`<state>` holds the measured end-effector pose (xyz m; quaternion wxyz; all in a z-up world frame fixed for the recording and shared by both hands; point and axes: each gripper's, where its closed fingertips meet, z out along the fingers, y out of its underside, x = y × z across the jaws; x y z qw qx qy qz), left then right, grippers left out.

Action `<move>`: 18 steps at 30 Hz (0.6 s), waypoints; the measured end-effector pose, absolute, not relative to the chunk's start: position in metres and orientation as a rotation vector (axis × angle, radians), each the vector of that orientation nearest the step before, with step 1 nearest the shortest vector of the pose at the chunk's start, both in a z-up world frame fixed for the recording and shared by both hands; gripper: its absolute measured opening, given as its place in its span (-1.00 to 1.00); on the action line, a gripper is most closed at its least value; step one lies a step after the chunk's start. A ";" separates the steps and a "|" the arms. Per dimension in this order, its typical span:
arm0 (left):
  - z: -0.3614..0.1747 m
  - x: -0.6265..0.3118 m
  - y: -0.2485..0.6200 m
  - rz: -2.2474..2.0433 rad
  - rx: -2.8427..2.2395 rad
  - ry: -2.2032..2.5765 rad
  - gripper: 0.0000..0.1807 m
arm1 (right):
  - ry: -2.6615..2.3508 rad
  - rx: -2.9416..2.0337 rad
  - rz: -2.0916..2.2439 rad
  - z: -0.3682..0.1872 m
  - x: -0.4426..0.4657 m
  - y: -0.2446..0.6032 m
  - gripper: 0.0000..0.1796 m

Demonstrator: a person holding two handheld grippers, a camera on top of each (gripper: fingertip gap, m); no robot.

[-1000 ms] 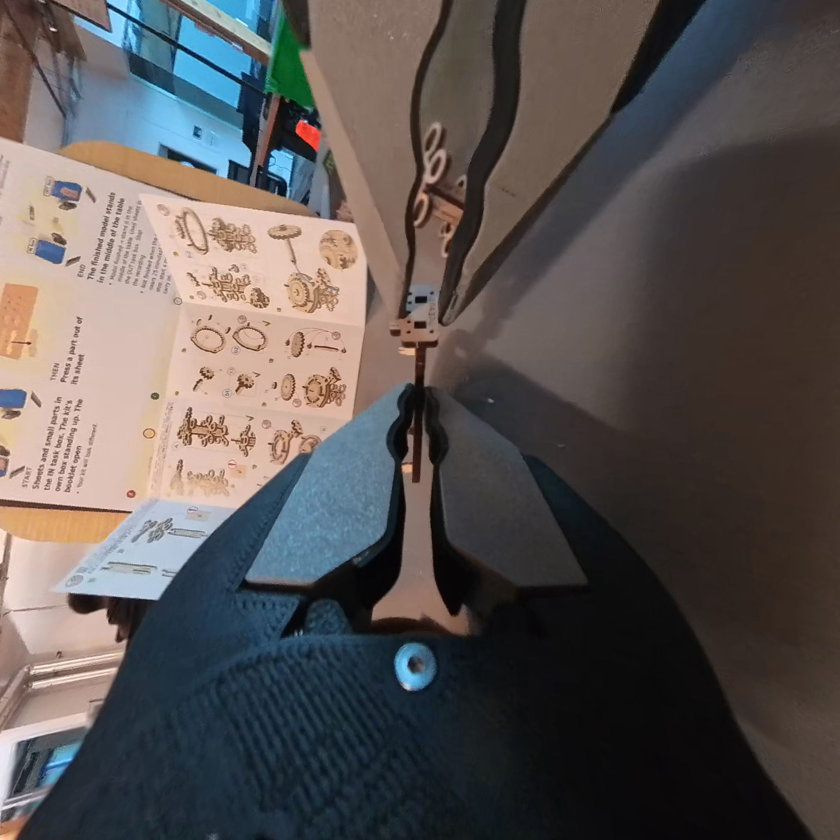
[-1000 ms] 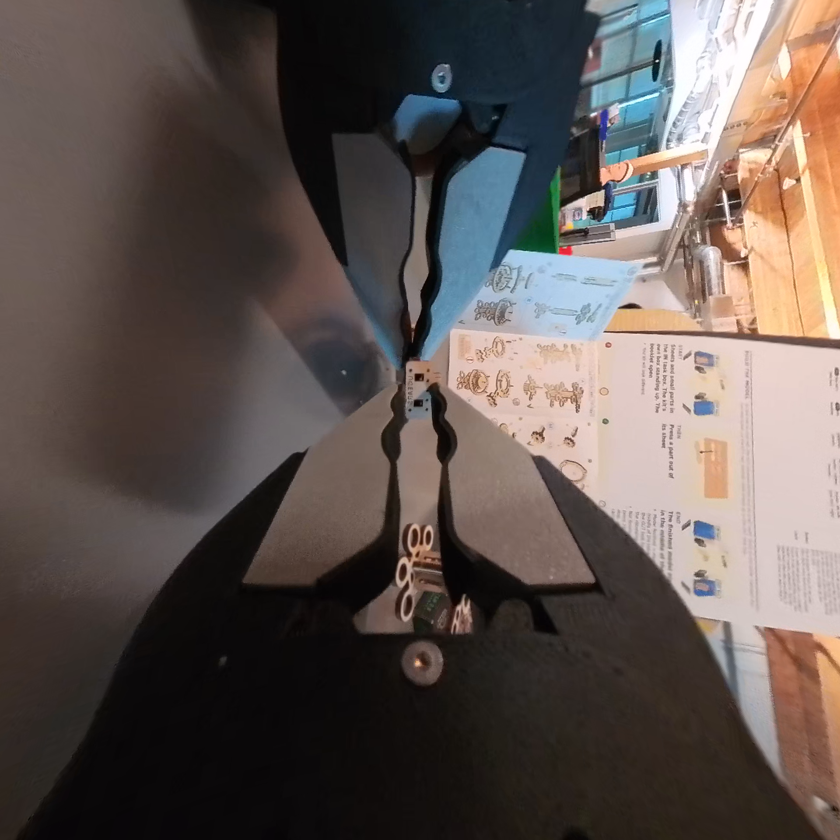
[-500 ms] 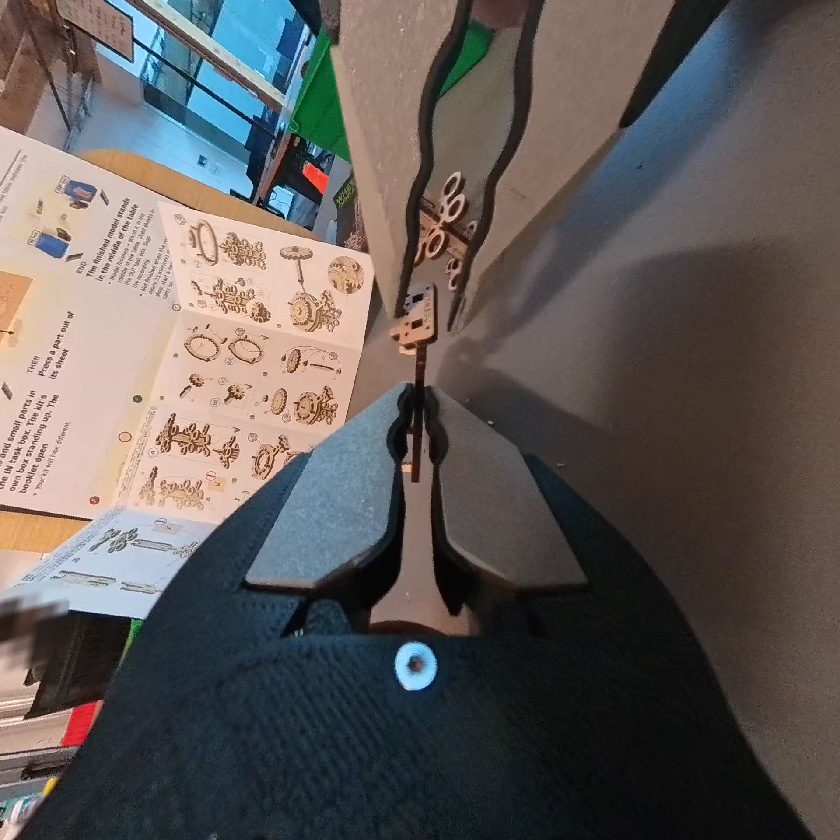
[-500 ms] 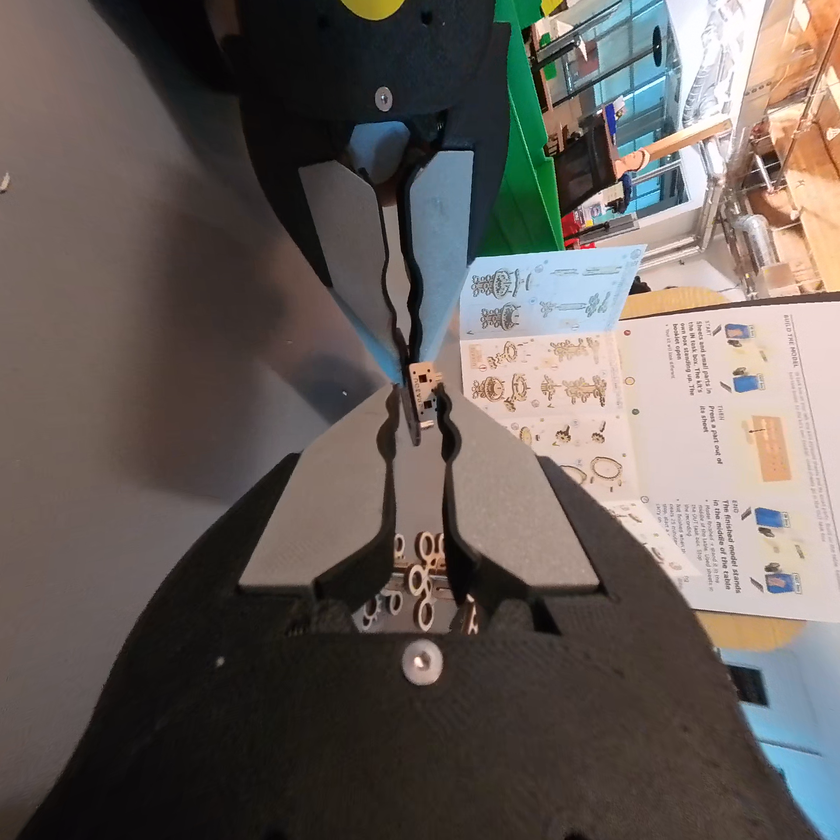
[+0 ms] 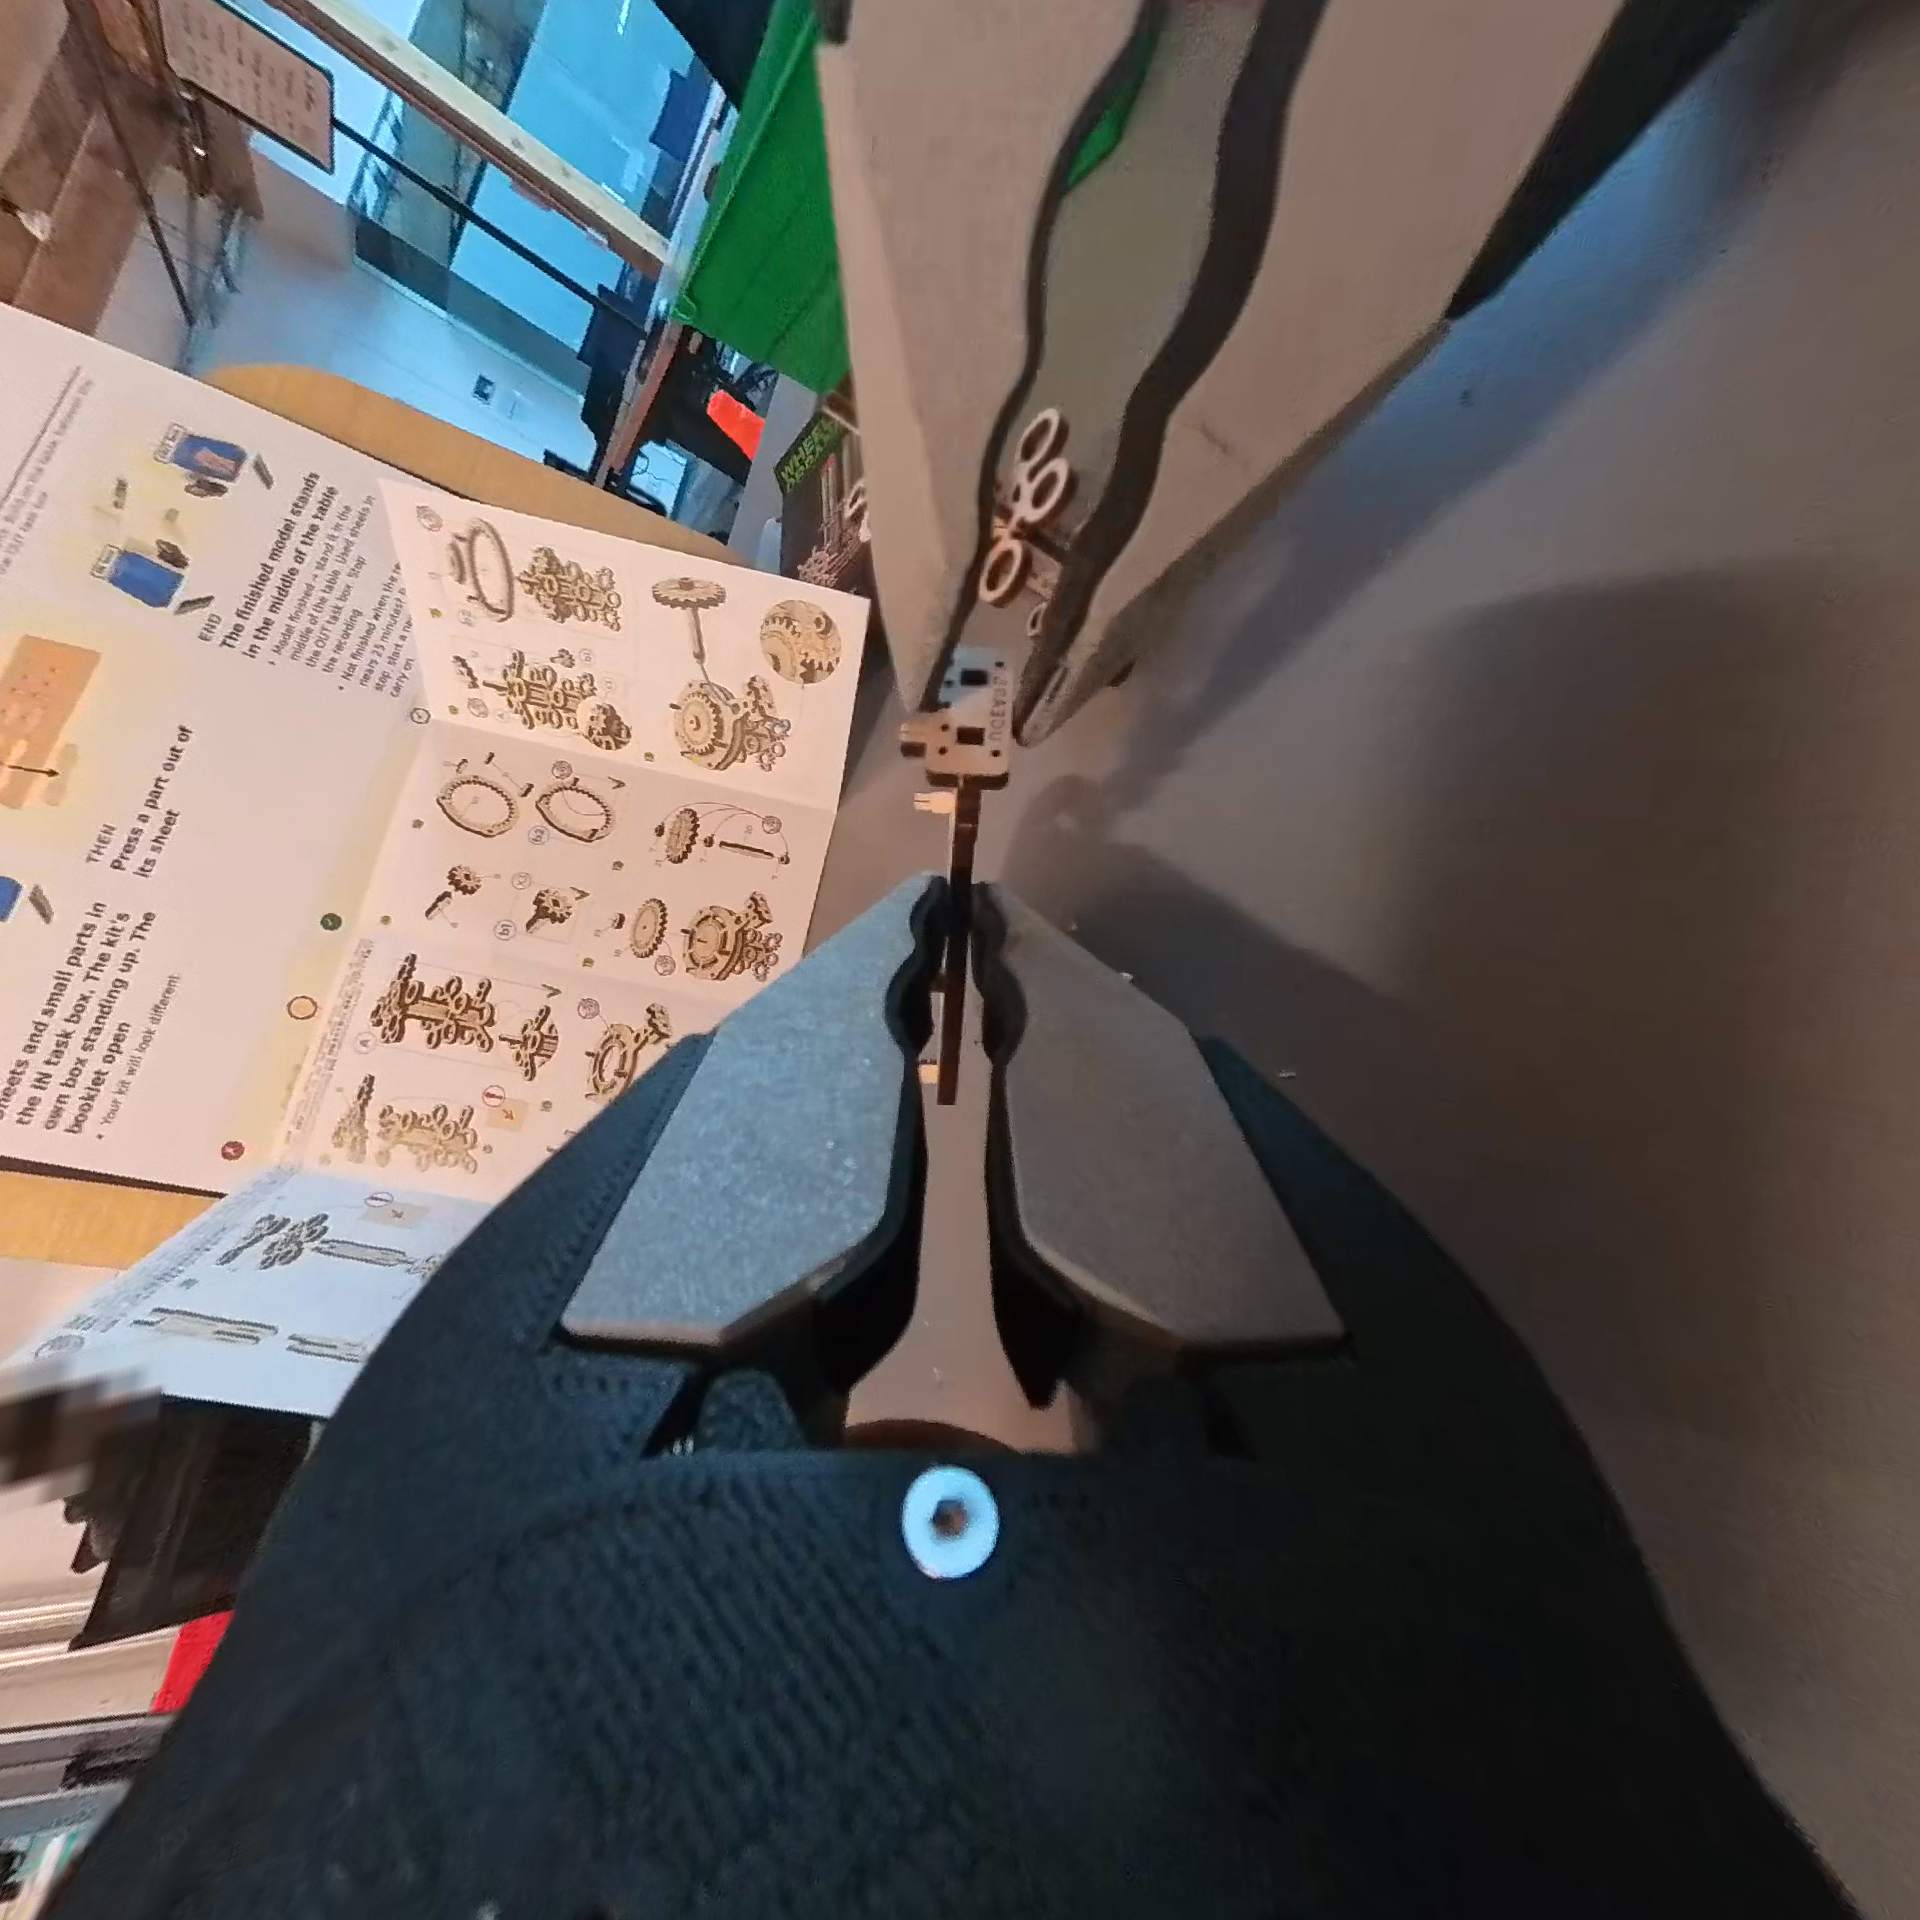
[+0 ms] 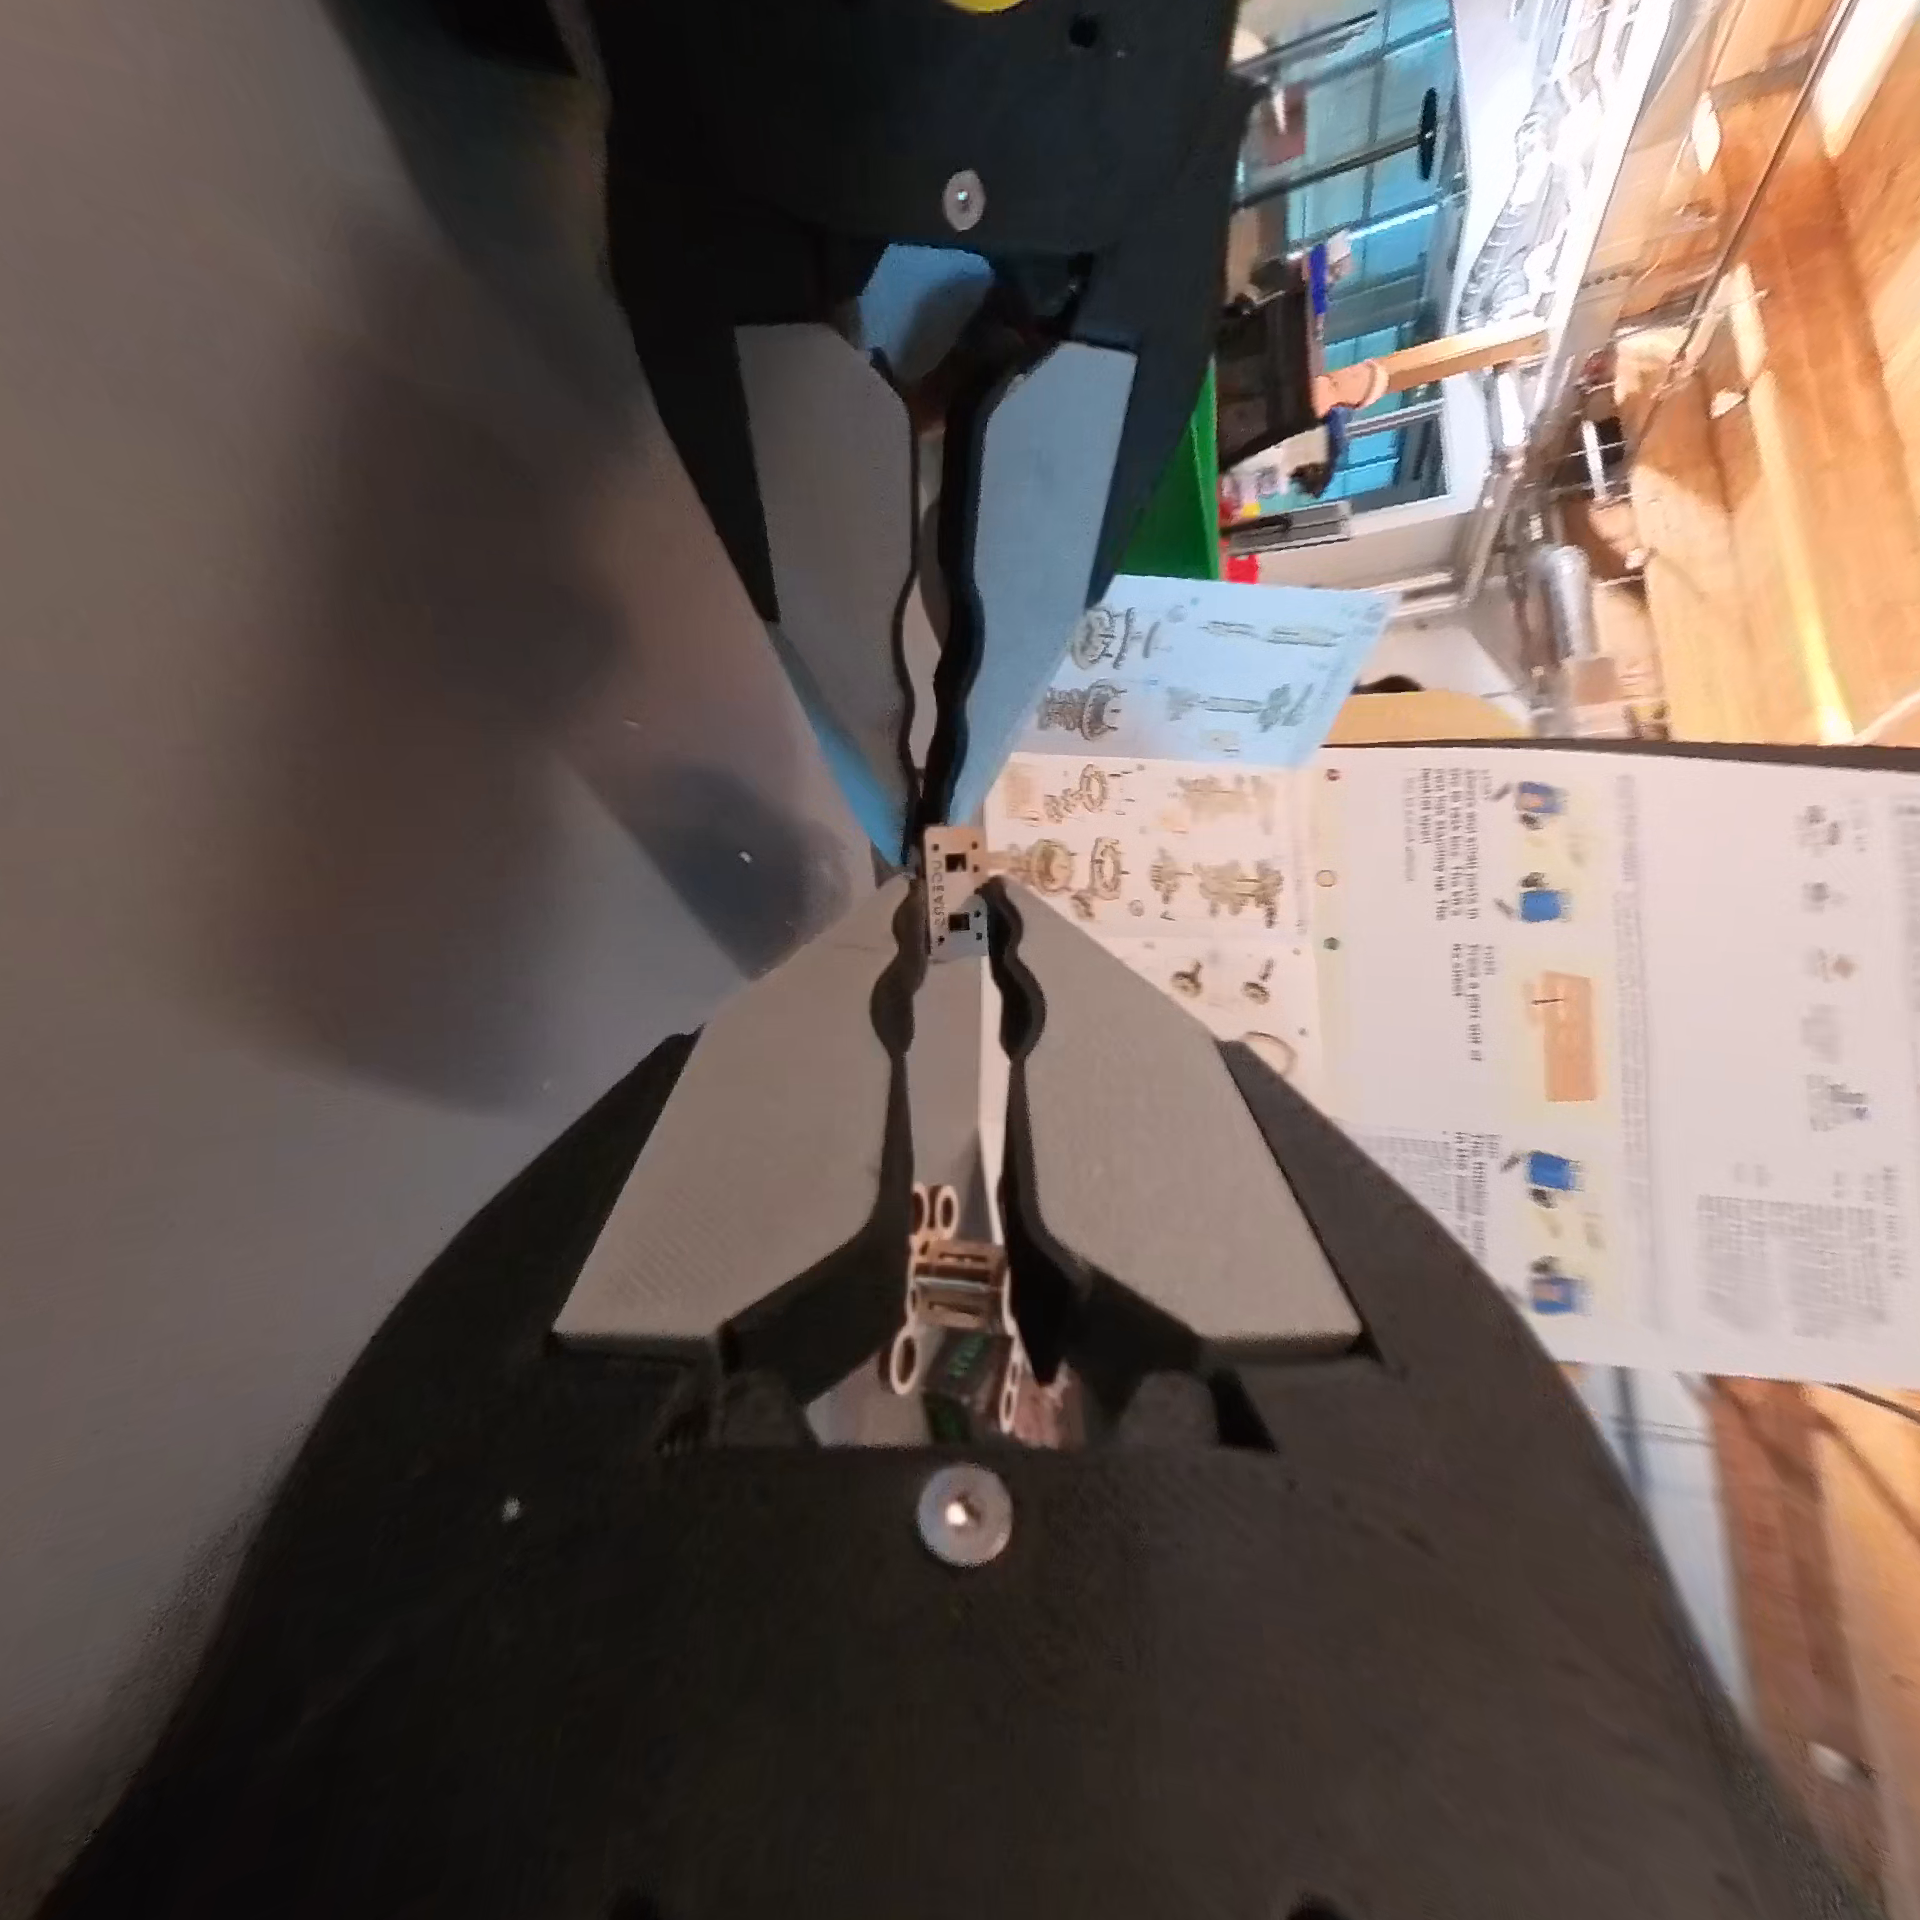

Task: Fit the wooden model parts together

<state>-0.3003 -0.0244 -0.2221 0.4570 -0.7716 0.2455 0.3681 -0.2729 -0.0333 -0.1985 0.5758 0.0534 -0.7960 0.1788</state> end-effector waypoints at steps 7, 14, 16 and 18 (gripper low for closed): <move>-0.218 -0.299 -0.024 0.901 -1.885 0.594 -1.00 | -1.842 0.100 0.429 -0.193 -0.273 -0.033 -0.91; -0.200 -0.300 -0.025 0.931 -1.789 0.555 -1.00 | -1.748 0.098 0.475 -0.174 -0.269 -0.037 -0.92; -0.200 -0.307 -0.027 0.979 -1.795 0.543 -1.00 | -1.718 0.091 0.482 -0.168 -0.267 -0.036 -0.92; -0.198 -0.308 -0.028 0.992 -1.783 0.538 -1.00 | -1.712 0.094 0.479 -0.167 -0.266 -0.035 -0.92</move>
